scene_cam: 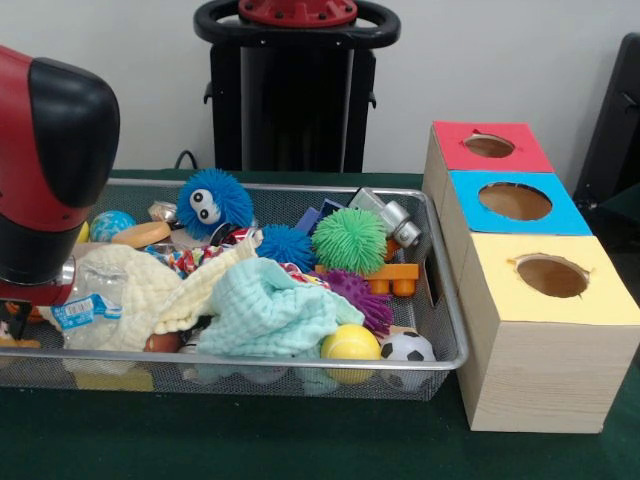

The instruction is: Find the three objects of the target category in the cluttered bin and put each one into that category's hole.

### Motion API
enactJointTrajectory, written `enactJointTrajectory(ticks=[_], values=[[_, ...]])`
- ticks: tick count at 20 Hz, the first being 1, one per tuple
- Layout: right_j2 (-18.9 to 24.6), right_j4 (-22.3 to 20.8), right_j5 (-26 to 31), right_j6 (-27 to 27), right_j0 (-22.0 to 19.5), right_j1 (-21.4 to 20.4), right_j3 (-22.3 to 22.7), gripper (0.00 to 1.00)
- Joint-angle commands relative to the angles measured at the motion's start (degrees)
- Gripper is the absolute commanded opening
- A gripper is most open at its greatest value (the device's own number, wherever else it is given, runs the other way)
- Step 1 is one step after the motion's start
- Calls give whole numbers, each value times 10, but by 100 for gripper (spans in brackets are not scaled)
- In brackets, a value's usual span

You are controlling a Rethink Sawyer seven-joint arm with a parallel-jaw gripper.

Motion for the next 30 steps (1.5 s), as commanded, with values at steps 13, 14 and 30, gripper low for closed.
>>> enactJointTrajectory(ticks=[13,14,30], values=[[54,28,71,-145,-30,-30,58,0],[65,44,85,-159,-41,-46,69,0],[134,111,183,-218,-110,-159,136,0]])
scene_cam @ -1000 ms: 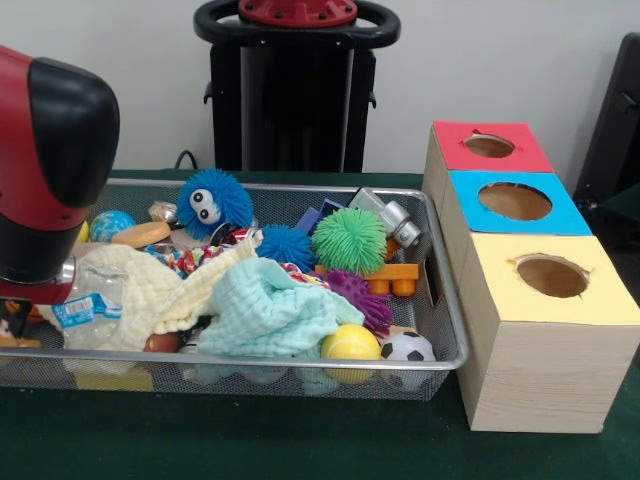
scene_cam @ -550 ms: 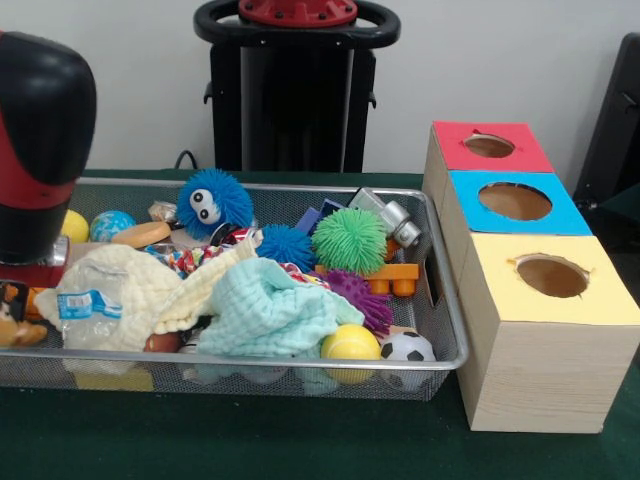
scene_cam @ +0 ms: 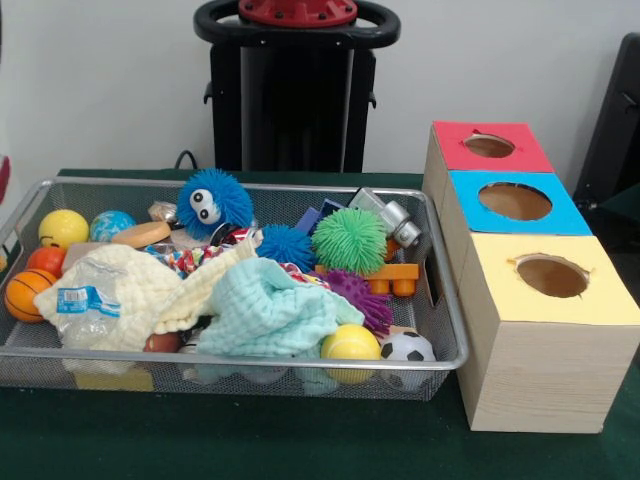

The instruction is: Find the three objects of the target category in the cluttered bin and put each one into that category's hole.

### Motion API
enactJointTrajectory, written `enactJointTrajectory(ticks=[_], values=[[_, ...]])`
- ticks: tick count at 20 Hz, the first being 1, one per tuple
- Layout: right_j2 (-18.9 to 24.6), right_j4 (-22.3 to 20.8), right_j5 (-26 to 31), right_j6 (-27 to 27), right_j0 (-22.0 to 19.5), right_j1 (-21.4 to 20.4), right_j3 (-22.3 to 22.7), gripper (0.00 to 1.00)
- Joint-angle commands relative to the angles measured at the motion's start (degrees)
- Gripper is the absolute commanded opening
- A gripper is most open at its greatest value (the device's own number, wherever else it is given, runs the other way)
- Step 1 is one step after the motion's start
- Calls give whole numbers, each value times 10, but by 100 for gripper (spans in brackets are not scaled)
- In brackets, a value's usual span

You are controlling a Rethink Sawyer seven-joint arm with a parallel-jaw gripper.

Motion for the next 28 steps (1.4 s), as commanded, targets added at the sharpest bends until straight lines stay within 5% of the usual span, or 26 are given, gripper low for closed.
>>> enactJointTrajectory(ticks=[1,12,28], values=[[84,33,63,-202,-22,-54,87,0],[138,111,72,-152,-70,-91,151,0],[96,132,-1,22,-13,-179,295,0]])
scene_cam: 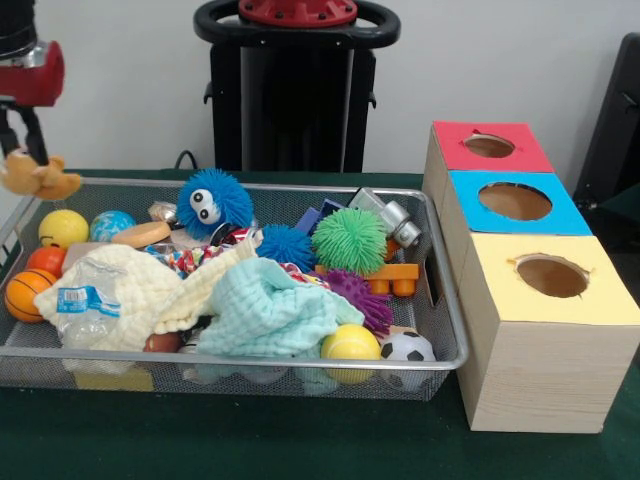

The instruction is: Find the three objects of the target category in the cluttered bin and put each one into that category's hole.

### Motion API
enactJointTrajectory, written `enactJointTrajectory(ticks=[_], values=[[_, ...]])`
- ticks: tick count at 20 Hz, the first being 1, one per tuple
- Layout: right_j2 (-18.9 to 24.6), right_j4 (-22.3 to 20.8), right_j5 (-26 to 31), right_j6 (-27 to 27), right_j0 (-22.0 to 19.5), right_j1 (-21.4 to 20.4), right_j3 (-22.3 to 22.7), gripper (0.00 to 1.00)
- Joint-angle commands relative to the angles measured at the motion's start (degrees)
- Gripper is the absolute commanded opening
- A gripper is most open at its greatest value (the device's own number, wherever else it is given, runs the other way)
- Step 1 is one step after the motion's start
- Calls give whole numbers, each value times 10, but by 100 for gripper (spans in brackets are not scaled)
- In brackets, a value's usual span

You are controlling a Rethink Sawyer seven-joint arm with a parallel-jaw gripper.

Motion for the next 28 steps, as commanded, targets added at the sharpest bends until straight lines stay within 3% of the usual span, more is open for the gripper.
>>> enactJointTrajectory(ticks=[1,10,17,24,28], values=[[18,24,-21,31,37,-39,135,0],[-29,54,-86,149,107,-56,195,0],[-60,92,-126,199,159,-69,233,0],[-78,132,-170,212,192,-91,284,0],[-95,147,-162,232,222,-104,299,0]])
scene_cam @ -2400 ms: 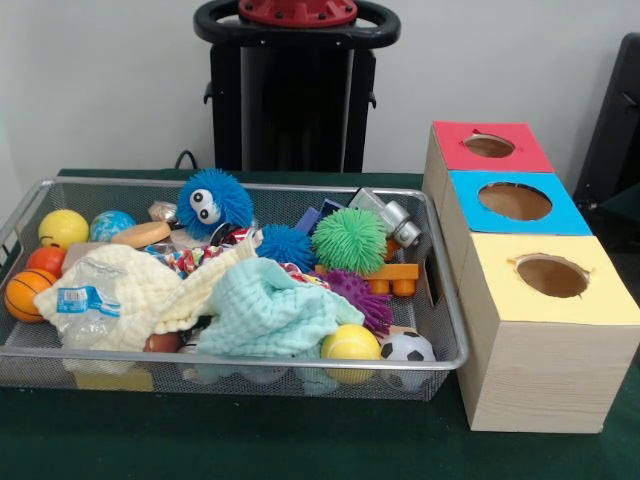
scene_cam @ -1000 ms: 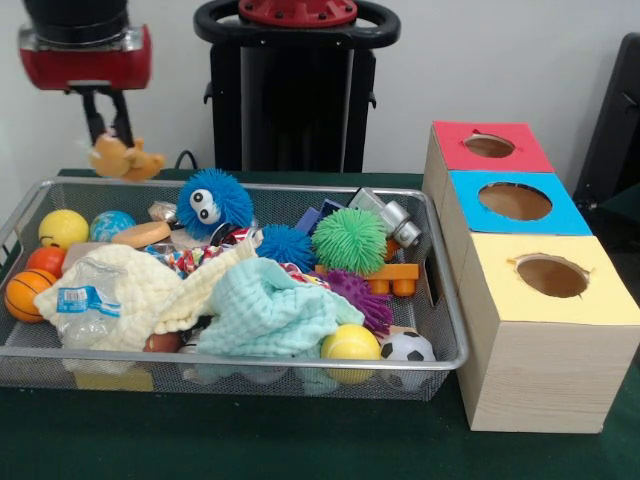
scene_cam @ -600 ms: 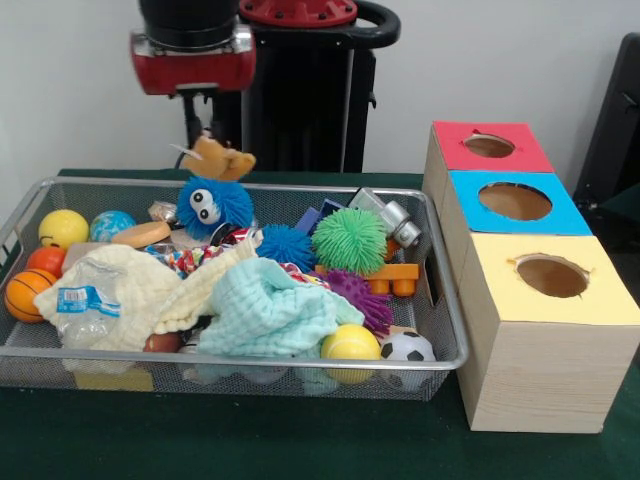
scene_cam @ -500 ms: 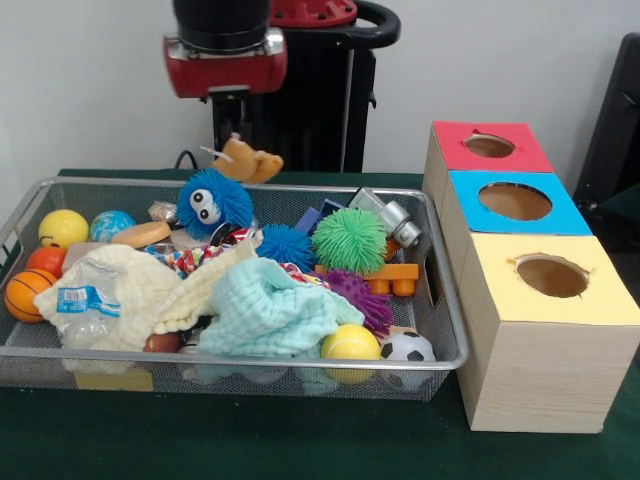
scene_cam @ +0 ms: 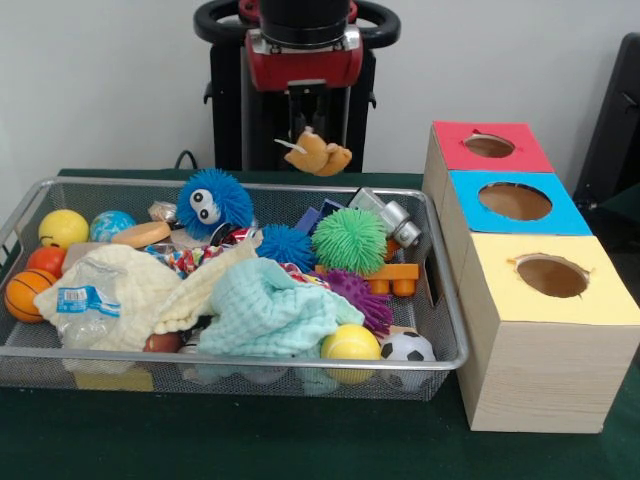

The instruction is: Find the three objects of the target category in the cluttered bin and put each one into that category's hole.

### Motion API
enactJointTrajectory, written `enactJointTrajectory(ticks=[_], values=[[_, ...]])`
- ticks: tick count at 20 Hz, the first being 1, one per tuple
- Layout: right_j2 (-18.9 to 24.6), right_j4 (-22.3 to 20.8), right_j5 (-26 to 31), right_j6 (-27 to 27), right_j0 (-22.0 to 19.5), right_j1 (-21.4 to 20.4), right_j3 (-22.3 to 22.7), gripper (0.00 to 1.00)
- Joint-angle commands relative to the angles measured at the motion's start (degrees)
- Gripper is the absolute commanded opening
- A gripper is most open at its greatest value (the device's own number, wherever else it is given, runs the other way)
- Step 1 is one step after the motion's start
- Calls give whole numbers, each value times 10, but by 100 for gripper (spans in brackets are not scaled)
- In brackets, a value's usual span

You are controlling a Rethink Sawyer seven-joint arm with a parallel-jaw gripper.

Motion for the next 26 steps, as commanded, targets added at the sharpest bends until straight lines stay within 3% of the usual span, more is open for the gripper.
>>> enactJointTrajectory(ticks=[1,17,26], values=[[-39,39,-26,169,30,-21,81,0],[-63,180,-56,247,138,-57,171,0],[-71,238,-75,272,182,-54,189,0]])
